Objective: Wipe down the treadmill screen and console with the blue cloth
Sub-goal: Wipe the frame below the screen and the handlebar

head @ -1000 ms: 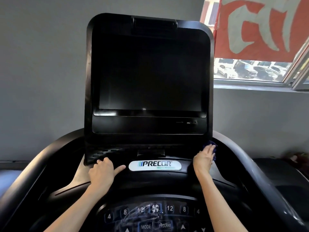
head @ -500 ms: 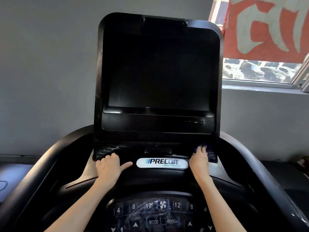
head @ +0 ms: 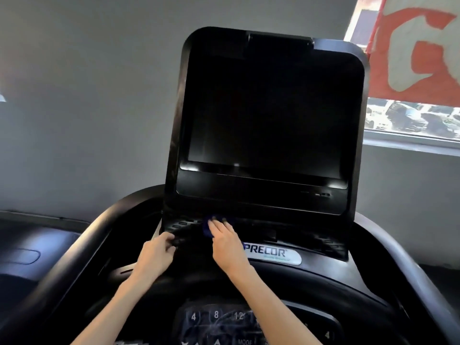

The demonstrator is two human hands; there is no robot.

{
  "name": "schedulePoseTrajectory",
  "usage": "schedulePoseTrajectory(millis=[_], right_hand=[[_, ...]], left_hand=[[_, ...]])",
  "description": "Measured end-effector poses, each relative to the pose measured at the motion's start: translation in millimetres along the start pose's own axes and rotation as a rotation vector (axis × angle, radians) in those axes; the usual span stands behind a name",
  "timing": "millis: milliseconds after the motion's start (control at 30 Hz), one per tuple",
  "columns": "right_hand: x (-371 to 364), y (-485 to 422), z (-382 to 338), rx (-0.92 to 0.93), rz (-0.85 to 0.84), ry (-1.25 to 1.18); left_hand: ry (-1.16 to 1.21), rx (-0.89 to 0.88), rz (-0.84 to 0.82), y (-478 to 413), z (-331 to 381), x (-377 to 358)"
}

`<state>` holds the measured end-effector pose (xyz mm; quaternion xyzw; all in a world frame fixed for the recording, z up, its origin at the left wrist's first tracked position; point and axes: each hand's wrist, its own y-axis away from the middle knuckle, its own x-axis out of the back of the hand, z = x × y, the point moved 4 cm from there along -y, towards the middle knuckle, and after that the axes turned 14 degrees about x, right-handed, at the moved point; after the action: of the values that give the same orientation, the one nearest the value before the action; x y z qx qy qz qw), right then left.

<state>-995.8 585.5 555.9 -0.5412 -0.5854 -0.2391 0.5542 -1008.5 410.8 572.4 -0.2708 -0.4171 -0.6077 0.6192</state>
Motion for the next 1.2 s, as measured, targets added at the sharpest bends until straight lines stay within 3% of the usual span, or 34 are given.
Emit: schedulePoseTrajectory(millis=[400, 500, 633, 800, 967, 1100, 1200], right_hand=[[-59.1, -74.8, -85.4, 0.38, -0.289, 0.093], [-58.0, -60.2, -86.3, 0.297, -0.318, 0.082], [-36.7, -32.0, -58.6, 0.202, -0.006, 0.112], [-48.1, -43.3, -60.4, 0.208, -0.113, 0.052], [-66.3, -61.0, -93.2, 0.225, -0.372, 0.047], [-66.1, -39.5, -105.1, 0.338, -0.344, -0.015], [-34.2, -22.4, -68.6, 0.13, -0.152, 0.021]], left_hand=[[0.037, 0.224, 0.01, 20.5, -100.2, 36.1], [0.019, 0.216, -0.006, 20.3, -107.1, 38.2], [-0.007, 0.218, -0.048, 19.9, -109.9, 33.3], [-0.089, 0.14, -0.164, 18.1, -93.0, 20.2], [-0.333, 0.098, -0.24, 18.5, -87.3, 5.5], [-0.438, 0.058, -0.2, 29.0, -83.4, -0.6], [-0.444, 0.068, -0.182, 33.5, -79.0, -6.1]])
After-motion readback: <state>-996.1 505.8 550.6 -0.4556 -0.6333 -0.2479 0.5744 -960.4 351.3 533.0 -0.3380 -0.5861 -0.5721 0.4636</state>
